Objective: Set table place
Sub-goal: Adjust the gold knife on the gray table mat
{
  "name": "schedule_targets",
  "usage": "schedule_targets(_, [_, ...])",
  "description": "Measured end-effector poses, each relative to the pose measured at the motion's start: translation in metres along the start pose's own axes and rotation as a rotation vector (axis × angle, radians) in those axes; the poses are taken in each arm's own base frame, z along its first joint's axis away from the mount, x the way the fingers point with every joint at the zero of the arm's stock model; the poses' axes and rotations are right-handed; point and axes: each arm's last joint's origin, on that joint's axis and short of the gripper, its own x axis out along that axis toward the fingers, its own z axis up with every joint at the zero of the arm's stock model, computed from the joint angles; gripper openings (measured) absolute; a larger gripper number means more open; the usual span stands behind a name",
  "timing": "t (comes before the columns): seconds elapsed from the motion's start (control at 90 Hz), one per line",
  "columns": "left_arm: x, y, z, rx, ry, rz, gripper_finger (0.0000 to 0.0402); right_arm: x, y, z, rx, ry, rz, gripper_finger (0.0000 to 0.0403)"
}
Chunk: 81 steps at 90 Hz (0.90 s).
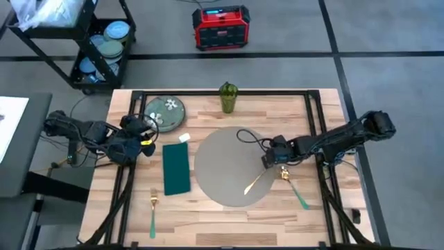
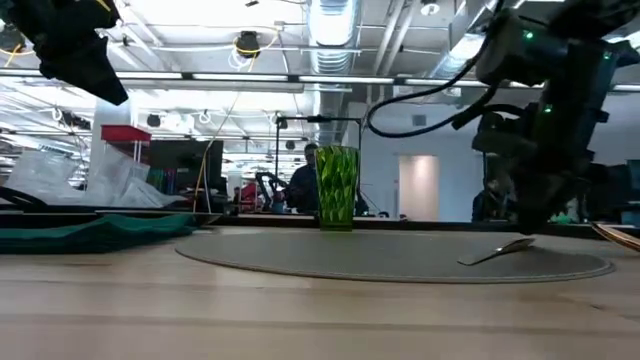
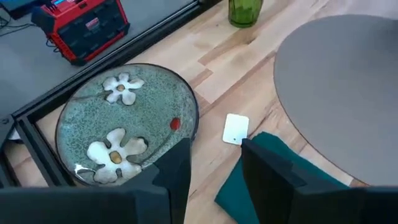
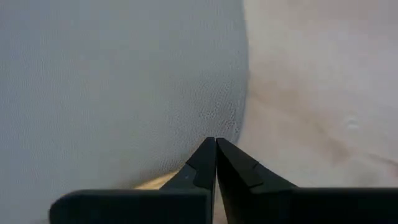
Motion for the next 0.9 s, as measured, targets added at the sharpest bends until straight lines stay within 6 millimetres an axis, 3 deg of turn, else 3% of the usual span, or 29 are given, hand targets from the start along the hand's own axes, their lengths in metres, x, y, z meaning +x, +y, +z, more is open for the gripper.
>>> schedule_targets(0.578, [0.000, 0.000, 0.000, 0.027, -0.003, 0.003, 0.0123, -0.006, 0.002, -0.022, -0.014, 0.026, -0.006, 0.0000])
schedule_targets(0.722, [0.000, 0.000, 0.000, 0.021, -0.003, 0.003, 0.0123, -0.004, -0.001, -0.015, -0.014, 0.020, -0.036, 0.0000])
schedule_targets(0.9, [0.000, 0.000, 0.000, 0.019, -0.008, 0.007, 0.0123, 0.002, -0.001, 0.010, -0.024, -0.026, -0.003, 0.0000])
